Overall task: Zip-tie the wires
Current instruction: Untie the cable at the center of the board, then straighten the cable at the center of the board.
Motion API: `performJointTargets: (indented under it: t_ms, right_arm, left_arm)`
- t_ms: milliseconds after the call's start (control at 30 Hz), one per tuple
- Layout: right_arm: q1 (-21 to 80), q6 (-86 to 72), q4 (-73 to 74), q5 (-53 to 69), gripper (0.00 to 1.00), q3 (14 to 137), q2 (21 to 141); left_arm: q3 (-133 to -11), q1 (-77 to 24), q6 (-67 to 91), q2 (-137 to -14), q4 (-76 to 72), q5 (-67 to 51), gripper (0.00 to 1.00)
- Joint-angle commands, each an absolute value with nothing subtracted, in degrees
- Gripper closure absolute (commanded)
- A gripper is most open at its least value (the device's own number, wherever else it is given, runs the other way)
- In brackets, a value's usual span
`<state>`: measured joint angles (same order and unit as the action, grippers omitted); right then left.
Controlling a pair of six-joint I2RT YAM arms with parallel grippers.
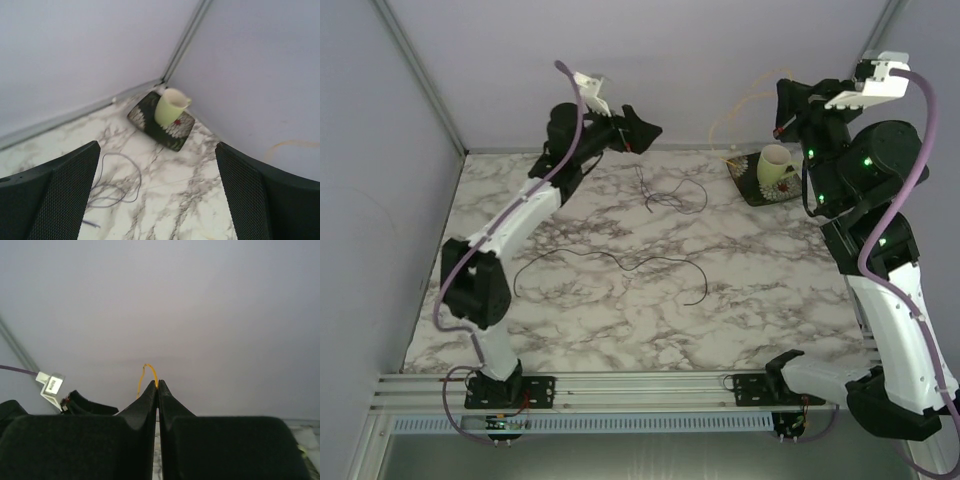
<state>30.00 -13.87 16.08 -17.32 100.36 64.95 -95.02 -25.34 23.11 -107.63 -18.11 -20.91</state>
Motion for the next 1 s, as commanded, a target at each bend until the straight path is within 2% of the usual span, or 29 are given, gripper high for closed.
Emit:
performJointTargets:
  t_ms: [0, 100, 200, 300, 433, 533, 967]
  right_arm:
    - [29.70, -19.52, 15.80, -9.44, 1.00, 104.61, 66.44]
    - [29.64, -21.87, 15.82, -4.86, 1.00, 106.55, 68.26]
    - [29.63, -23.54, 15.82, -1.35, 1.00, 108.81, 70.53]
    - [29.62, -24.60, 15.82, 1.07, 1.00, 111.68, 72.33]
    - [29.62, -26.16, 15.87, 3.07, 1.00, 113.21, 73.90]
    - [29.62, -27.33, 15.82, 4.11, 1.00, 113.14, 74.39]
    - [29.56, -31.34, 13.24, 8.40, 1.00, 109.63, 73.59]
  left_arm:
    - [-92.39, -25.40, 18.06, -101.92, -14.48, -27.95, 0.00]
    - [-88.13, -25.41, 15.07, -96.90, -13.08, -30.65, 0.00]
    - [-73.21, -25.43, 15.34, -89.49, -26.28, -30.61, 0.00]
    - [-61.52, -25.40, 15.03, -82.75, -38.95, -25.73, 0.00]
    - [-54.66, -25.64, 14.56, -78.75, -42.11, -22.37, 0.00]
    - [-49.81, -26.36, 18.33, -78.38, -50.76, -22.29, 0.00]
    - [-48.76, -33.65, 26.18, -84.70, -62.59, -27.49, 0.00]
